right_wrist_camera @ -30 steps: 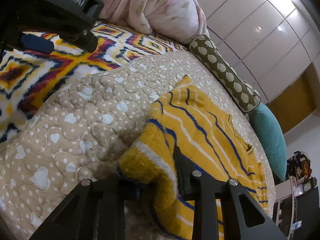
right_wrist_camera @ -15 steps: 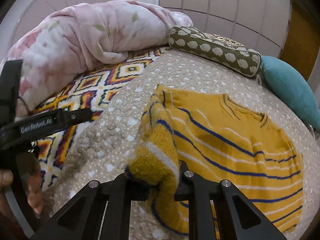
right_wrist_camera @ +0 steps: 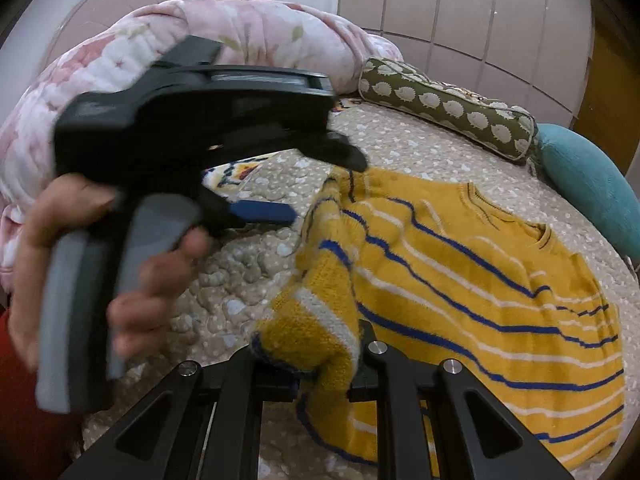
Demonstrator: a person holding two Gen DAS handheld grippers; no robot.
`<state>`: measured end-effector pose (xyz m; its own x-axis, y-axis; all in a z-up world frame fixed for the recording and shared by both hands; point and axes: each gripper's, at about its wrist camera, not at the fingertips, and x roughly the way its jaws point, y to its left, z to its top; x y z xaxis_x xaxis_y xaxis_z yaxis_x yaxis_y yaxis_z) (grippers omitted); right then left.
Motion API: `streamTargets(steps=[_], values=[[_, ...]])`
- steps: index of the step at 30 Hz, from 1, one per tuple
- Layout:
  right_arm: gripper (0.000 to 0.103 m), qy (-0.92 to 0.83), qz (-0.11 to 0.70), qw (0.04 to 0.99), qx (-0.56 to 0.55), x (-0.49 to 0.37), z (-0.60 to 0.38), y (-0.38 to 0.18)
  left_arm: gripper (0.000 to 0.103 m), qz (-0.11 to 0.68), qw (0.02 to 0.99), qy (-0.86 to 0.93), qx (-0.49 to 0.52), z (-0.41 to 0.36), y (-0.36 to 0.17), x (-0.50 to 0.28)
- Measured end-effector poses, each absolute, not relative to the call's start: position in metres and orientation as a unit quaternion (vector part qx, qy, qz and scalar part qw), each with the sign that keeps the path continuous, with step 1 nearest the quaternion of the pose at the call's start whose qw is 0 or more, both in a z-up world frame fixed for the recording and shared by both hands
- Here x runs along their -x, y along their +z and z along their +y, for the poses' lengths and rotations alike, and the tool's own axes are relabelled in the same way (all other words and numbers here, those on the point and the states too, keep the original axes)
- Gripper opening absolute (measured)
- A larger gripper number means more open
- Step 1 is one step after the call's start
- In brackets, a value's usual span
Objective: Fold small clothes
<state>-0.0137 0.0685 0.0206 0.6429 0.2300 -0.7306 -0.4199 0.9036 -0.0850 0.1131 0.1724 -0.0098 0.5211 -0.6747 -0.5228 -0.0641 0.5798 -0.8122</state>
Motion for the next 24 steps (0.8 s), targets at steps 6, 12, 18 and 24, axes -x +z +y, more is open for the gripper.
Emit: streamTargets(steps=[6,12,18,24], values=[[0.016,0.192,0.386,0.894,0.12,0.013,0.069,0.009,0.084,0.452,0.78,-0.211,0.376,0.155,-0.007,-0.123],[0.016,0.199,0.385,0.895,0.104,0.011,0.064,0.005,0.012,0.47,0.783,-0.19,0.36,0.15,-0.019,-0.127],[0.016,0.216,0.372,0.901,0.06,0.011,0.041,0.014,0.011,0.438,0.811,-0.175,0.346,0.144,0.006,-0.105],[0.016,0.227,0.349,0.909,0.018,0.023,-0.008,0.034,0.011,0.43,0.834,-0.187,0.29,0.089,0.055,-0.1]])
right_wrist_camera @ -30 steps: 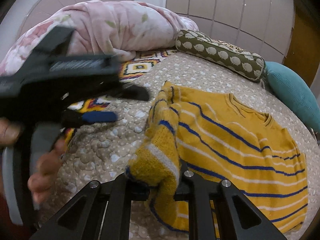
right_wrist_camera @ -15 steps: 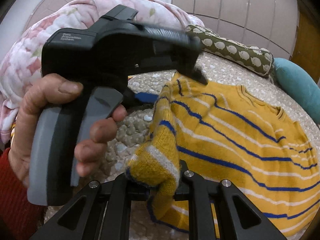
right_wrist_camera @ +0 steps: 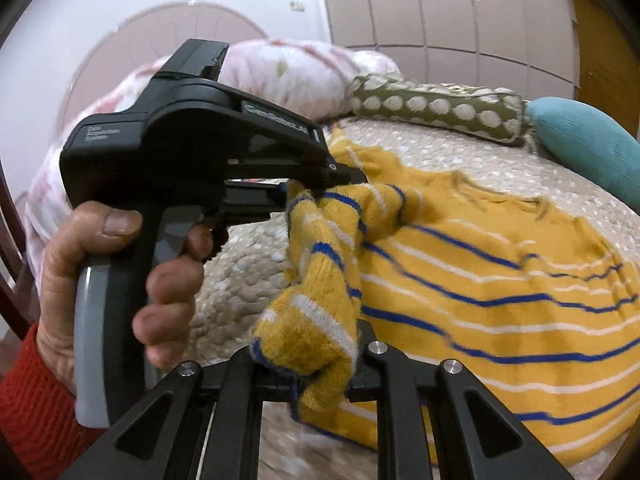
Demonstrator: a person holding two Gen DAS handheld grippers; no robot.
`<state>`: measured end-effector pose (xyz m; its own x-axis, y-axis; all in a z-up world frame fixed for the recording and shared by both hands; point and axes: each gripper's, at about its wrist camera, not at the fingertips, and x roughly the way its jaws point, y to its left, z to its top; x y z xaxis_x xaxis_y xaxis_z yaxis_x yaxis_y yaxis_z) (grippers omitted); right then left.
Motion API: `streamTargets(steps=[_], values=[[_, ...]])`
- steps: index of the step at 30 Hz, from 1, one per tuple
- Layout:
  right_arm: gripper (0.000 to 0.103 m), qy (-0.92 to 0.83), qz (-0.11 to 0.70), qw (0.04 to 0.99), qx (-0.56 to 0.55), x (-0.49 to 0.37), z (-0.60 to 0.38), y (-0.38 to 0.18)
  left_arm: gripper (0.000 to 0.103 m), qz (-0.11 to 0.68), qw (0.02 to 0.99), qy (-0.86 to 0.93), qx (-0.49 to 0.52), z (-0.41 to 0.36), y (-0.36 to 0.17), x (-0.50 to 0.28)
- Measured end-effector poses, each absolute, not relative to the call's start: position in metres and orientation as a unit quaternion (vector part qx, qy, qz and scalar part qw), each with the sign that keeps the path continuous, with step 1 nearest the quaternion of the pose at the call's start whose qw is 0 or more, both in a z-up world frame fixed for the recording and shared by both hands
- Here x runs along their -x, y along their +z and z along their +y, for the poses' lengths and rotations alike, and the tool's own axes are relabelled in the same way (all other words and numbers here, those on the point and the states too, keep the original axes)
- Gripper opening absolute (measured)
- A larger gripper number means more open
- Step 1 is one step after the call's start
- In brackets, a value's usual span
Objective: Fold small clothes
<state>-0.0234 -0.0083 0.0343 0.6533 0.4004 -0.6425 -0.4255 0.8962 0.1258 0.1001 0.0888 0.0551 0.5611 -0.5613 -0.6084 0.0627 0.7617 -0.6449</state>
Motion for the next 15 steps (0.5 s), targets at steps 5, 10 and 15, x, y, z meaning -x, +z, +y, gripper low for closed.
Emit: streamTargets(steps=[5,10,15], values=[[0.015,0.212,0.333,0.917,-0.048,0.029,-0.085,0.052,0.011,0.447,0.842,-0.205,0.221,0.004,0.094,-0.117],[0.015,0.175,0.31,0.93,-0.096,0.042,-0.17,0.068,0.011,0.473,0.834,-0.231,0.165,-0.107,0.105,-0.139],[0.015,0.13,0.312,0.929,-0.154,0.05,-0.262,0.06,0.011,0.503,0.824,-0.245,0.093,-0.213,0.09,-0.152]])
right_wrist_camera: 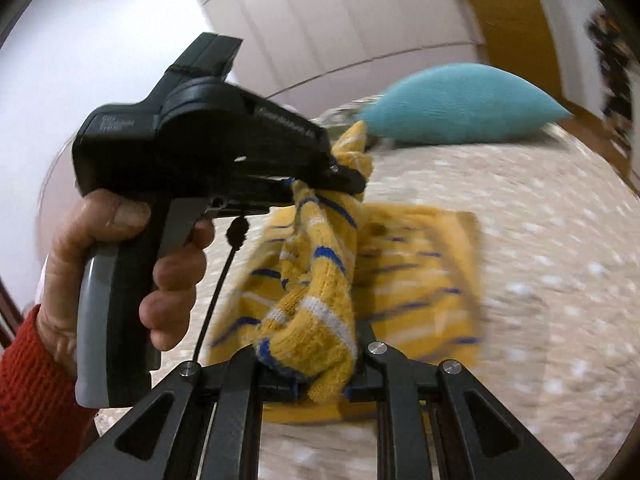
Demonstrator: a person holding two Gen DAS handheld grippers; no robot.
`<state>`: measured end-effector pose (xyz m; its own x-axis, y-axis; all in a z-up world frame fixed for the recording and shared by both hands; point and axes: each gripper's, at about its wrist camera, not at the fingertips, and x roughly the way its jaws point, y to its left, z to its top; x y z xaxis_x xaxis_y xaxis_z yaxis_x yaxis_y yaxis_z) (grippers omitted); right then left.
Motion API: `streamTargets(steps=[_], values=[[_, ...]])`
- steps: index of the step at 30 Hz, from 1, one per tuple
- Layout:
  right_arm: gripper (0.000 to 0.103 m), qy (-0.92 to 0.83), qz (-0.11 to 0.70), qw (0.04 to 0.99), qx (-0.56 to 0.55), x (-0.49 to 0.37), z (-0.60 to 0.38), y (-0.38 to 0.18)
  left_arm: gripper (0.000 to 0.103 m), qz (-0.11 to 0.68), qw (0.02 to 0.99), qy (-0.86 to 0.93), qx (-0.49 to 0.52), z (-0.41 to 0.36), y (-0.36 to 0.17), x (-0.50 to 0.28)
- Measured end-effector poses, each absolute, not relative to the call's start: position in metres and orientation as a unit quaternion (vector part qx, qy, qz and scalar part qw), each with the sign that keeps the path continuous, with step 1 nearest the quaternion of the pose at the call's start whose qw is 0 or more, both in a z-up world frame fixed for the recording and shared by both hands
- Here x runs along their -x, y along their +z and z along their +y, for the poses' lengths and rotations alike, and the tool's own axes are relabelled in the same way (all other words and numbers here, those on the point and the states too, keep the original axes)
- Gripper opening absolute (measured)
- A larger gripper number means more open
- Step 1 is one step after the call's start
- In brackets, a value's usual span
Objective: Fold small clothes
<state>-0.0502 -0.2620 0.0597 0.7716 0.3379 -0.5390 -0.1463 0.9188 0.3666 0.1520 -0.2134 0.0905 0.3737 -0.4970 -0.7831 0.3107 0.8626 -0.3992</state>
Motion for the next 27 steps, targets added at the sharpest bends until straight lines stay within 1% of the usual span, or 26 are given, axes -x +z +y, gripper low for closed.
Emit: streamTargets(steps=[2,5,8,10,11,12,13,14,15,16,18,19,23,27], values=[[0.015,0.119,0.319,0.921,-0.188,0.053,-0.297,0.046,0.011,0.519,0.818,-0.24,0.061,-0.247,0.076,-0.153],[0.016,0.128,0.342,0.895,-0.257,0.044,-0.331,0.02,0.013,0.53,0.82,-0.213,0.016,-0.273,0.058,-0.154],[0.017,0.153,0.356,0.864,-0.322,0.034,-0.345,0.004,0.022,0.535,0.819,-0.203,0.031,-0.274,0.056,-0.156],[0.02,0.156,0.358,0.864,-0.318,0.032,-0.343,0.006,0.032,0.54,0.814,-0.204,0.063,-0.271,0.061,-0.155],[0.023,0.154,0.359,0.865,-0.315,0.033,-0.342,0.007,0.034,0.54,0.811,-0.21,0.077,-0.268,0.066,-0.152],[0.03,0.154,0.359,0.865,-0.315,0.04,-0.338,0.009,0.037,0.537,0.811,-0.216,0.085,-0.265,0.073,-0.147],[0.041,0.152,0.36,0.862,-0.322,0.041,-0.34,0.01,0.042,0.533,0.813,-0.219,0.086,-0.269,0.078,-0.142],[0.048,0.145,0.36,0.861,-0.329,0.041,-0.346,0.011,0.045,0.526,0.817,-0.221,0.084,-0.268,0.086,-0.134],[0.056,0.142,0.356,0.861,-0.335,0.042,-0.352,0.012,0.052,0.518,0.821,-0.224,0.083,-0.262,0.094,-0.124],[0.056,0.133,0.346,0.86,-0.349,0.044,-0.364,0.015,0.056,0.512,0.825,-0.225,0.083,-0.256,0.1,-0.117],[0.056,0.116,0.324,0.86,-0.377,0.045,-0.397,0.02,0.062,0.496,0.838,-0.215,0.077,-0.238,0.111,-0.096],[0.058,0.11,0.311,0.86,-0.389,0.047,-0.411,0.022,0.063,0.493,0.842,-0.207,0.072,-0.232,0.112,-0.089],[0.058,0.133,0.28,0.865,-0.395,0.048,-0.423,0.037,0.063,0.483,0.86,-0.159,0.046,-0.194,0.106,-0.059],[0.058,0.18,0.303,0.869,-0.346,0.026,-0.39,0.047,0.063,0.493,0.856,-0.137,0.075,-0.157,0.091,-0.035]])
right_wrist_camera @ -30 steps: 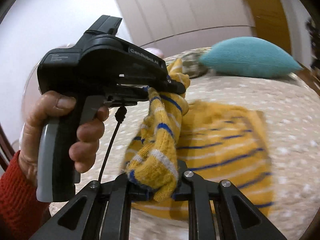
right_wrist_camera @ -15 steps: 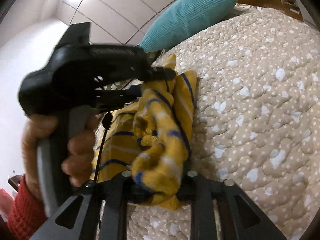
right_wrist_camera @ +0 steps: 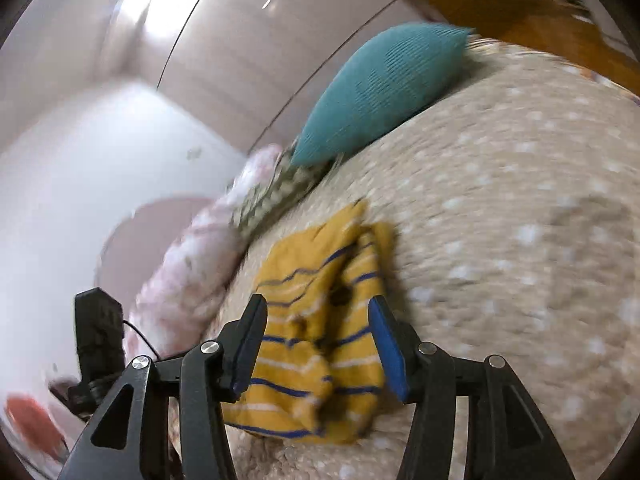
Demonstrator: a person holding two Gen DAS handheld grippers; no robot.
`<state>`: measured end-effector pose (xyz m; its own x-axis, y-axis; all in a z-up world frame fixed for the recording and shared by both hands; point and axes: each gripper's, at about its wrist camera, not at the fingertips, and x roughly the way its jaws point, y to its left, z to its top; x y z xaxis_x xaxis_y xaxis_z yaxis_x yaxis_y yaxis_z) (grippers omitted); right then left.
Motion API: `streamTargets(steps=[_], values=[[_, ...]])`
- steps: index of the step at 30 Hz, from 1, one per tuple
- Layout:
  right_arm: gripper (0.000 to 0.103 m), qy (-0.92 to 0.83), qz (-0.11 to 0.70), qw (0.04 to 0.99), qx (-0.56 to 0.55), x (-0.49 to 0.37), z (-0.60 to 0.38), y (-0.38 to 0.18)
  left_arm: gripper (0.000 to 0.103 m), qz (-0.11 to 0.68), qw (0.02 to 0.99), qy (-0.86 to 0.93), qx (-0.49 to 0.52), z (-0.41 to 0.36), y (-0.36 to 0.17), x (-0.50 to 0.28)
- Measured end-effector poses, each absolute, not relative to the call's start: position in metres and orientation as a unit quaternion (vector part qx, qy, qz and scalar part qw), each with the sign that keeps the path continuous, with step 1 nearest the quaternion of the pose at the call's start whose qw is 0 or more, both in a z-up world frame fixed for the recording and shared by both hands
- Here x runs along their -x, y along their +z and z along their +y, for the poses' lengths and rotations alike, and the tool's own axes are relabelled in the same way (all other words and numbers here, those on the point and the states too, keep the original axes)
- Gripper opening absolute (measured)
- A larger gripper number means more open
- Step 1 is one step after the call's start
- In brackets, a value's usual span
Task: Fold small clothes
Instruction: 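Open both tools and release the folded sweater strip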
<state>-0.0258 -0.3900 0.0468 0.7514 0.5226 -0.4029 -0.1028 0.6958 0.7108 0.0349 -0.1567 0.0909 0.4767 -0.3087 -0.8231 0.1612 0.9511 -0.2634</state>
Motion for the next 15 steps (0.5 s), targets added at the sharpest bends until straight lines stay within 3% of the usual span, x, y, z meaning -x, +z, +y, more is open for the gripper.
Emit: streamTargets(steps=[5,6,7,10,15], values=[[0.054,0.19,0.359,0.865,-0.295,-0.017,-0.34,0.025,0.063,0.489,0.856,-0.117,0.118,-0.124,0.083,-0.022],[0.03,0.194,0.365,0.862,-0.292,-0.018,-0.334,0.02,0.063,0.485,0.858,-0.117,0.124,-0.121,0.084,-0.021],[0.021,0.189,0.371,0.865,-0.281,-0.018,-0.329,0.019,0.063,0.48,0.86,-0.116,0.128,-0.116,0.086,-0.021],[0.016,0.174,0.347,0.874,-0.291,-0.014,-0.341,0.026,0.063,0.466,0.866,-0.112,0.14,-0.106,0.089,-0.021],[0.016,0.097,0.364,0.884,-0.279,-0.008,-0.369,0.028,0.067,0.473,0.856,-0.127,0.163,-0.105,0.078,-0.026]])
